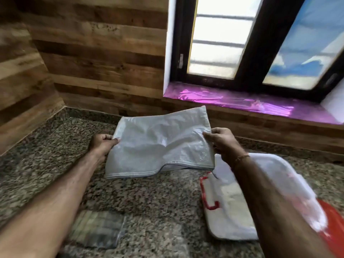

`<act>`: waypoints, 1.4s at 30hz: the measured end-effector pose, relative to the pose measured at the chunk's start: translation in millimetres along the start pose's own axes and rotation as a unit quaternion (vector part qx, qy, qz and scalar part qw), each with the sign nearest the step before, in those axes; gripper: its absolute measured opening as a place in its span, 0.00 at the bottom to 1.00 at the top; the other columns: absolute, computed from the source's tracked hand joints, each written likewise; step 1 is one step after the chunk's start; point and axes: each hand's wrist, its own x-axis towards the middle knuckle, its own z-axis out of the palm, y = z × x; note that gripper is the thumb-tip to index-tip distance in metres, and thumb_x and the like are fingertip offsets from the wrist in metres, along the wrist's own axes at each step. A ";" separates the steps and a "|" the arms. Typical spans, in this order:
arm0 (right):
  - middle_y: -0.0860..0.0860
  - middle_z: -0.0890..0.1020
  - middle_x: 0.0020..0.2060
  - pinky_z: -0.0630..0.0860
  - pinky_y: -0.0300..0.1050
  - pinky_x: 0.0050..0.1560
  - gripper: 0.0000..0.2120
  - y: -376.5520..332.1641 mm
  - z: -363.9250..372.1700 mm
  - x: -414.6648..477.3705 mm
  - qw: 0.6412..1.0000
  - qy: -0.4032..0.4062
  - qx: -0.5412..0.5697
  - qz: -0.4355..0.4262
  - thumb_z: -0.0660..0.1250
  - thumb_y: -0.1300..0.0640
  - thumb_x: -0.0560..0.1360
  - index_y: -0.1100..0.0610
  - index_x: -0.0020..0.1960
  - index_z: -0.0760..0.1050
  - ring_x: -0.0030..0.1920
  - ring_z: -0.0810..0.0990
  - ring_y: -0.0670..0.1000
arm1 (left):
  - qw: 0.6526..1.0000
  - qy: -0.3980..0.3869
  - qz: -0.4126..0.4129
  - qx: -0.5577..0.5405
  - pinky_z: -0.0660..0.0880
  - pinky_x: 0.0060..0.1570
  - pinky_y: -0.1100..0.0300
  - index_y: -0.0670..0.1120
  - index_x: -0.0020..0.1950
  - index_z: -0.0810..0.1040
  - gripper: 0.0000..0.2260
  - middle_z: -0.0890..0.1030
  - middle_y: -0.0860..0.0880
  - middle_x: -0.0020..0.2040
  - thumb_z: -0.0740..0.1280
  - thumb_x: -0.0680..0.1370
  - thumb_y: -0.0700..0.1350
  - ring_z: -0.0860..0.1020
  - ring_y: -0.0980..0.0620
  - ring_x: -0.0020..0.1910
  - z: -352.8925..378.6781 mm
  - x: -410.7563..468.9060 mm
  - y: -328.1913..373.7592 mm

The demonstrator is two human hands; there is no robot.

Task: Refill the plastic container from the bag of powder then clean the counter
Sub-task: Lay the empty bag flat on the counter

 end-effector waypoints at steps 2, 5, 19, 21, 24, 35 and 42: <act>0.54 0.76 0.30 0.64 0.34 0.23 0.11 9.3 38.3 5.1 1.000 0.011 -0.016 0.009 0.72 0.61 0.77 0.58 0.37 0.76 0.25 0.71 0.46 | 0.999 0.010 -0.033 -0.006 0.71 0.29 0.62 0.45 0.37 0.76 0.11 0.80 0.44 0.37 0.77 0.74 0.40 0.75 0.50 0.29 -21.1 17.6 -27.9; 0.55 0.80 0.32 0.70 0.40 0.29 0.09 26.4 89.3 14.1 0.998 0.028 -0.041 0.035 0.74 0.58 0.74 0.58 0.37 0.78 0.30 0.75 0.51 | 0.997 0.028 -0.065 -0.011 0.75 0.39 0.55 0.44 0.38 0.78 0.10 0.82 0.41 0.39 0.78 0.72 0.41 0.78 0.47 0.36 -45.1 44.9 -70.3; 0.58 0.83 0.56 0.72 0.50 0.48 0.14 148.0 133.9 5.2 0.929 0.155 -0.291 0.171 0.68 0.53 0.77 0.54 0.62 0.74 0.57 0.81 0.63 | 0.989 -0.063 -0.027 0.135 0.78 0.50 0.53 0.43 0.60 0.77 0.20 0.82 0.44 0.49 0.79 0.71 0.38 0.81 0.45 0.47 -21.6 72.7 -151.8; 0.58 0.82 0.58 0.72 0.51 0.49 0.17 158.2 134.6 1.3 0.923 0.146 -0.319 0.160 0.67 0.53 0.77 0.53 0.64 0.71 0.57 0.81 0.63 | 0.981 -0.075 -0.004 0.179 0.77 0.47 0.54 0.44 0.63 0.75 0.22 0.81 0.46 0.50 0.79 0.72 0.40 0.80 0.46 0.48 -15.6 66.9 -159.9; 0.58 0.80 0.62 0.75 0.52 0.55 0.20 165.5 137.3 -3.4 0.917 0.108 -0.345 0.170 0.67 0.52 0.76 0.53 0.67 0.72 0.61 0.80 0.62 | 0.967 -0.088 0.018 0.238 0.80 0.45 0.50 0.49 0.62 0.76 0.21 0.83 0.47 0.52 0.78 0.73 0.44 0.82 0.44 0.46 -12.1 62.9 -167.7; 0.55 0.72 0.68 0.73 0.52 0.62 0.23 113.3 158.5 -21.2 0.941 0.100 -0.322 0.013 0.66 0.47 0.79 0.53 0.72 0.69 0.65 0.73 0.55 | 0.960 -0.046 0.118 0.251 0.76 0.57 0.49 0.50 0.73 0.71 0.29 0.75 0.43 0.70 0.76 0.74 0.51 0.76 0.42 0.64 22.8 37.1 -81.8; 0.52 0.78 0.59 0.78 0.50 0.58 0.16 21.1 95.3 -35.6 0.958 0.134 -0.190 -0.169 0.69 0.48 0.78 0.51 0.64 0.76 0.54 0.79 0.49 | 0.950 -0.045 0.232 0.205 0.75 0.59 0.48 0.51 0.70 0.73 0.26 0.78 0.45 0.66 0.74 0.75 0.57 0.77 0.44 0.62 72.5 -37.7 20.4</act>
